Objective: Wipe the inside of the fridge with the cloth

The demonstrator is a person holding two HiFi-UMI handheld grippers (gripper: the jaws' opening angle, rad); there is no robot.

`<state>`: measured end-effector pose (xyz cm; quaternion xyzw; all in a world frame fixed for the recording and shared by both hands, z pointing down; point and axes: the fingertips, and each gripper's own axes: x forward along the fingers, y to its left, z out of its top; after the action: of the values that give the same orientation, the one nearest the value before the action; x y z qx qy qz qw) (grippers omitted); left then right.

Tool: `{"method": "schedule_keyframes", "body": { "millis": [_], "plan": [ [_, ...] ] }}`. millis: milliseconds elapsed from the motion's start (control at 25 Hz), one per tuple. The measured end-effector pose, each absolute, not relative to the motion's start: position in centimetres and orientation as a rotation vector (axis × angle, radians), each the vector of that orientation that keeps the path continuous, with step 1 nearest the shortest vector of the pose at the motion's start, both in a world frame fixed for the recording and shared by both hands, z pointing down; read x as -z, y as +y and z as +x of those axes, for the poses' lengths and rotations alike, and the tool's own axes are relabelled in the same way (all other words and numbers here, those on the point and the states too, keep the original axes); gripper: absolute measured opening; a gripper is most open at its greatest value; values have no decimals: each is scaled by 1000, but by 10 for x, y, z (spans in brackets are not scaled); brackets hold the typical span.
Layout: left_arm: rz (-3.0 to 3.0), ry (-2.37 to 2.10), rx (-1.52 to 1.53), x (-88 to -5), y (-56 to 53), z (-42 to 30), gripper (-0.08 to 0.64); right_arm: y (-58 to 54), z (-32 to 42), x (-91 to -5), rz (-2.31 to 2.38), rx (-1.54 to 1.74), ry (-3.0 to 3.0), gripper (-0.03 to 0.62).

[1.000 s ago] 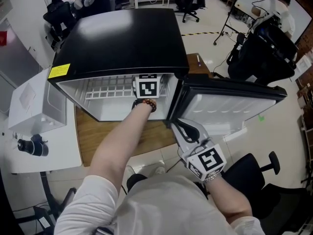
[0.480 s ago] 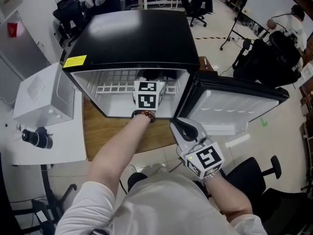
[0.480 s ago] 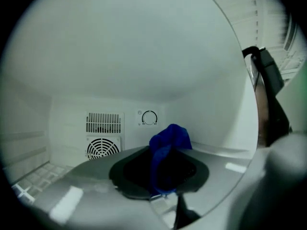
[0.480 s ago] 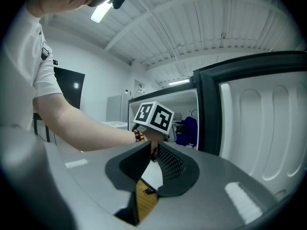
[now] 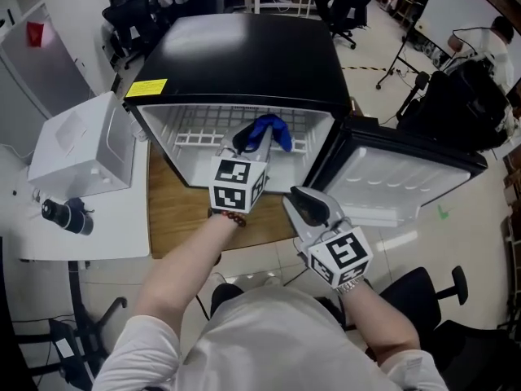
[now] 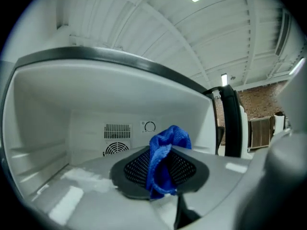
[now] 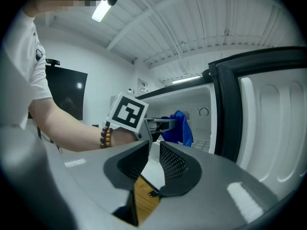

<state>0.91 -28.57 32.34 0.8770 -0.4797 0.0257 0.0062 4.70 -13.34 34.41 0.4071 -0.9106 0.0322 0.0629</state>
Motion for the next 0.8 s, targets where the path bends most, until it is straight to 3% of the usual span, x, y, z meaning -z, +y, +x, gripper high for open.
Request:
{"method": "schedule_keyframes", "body": {
  "millis": [800],
  "plan": [
    [3018,-1129,-45,-294,-183,-97,92,-168,-24,-310,1091,-40,-2752,161]
  ]
}}
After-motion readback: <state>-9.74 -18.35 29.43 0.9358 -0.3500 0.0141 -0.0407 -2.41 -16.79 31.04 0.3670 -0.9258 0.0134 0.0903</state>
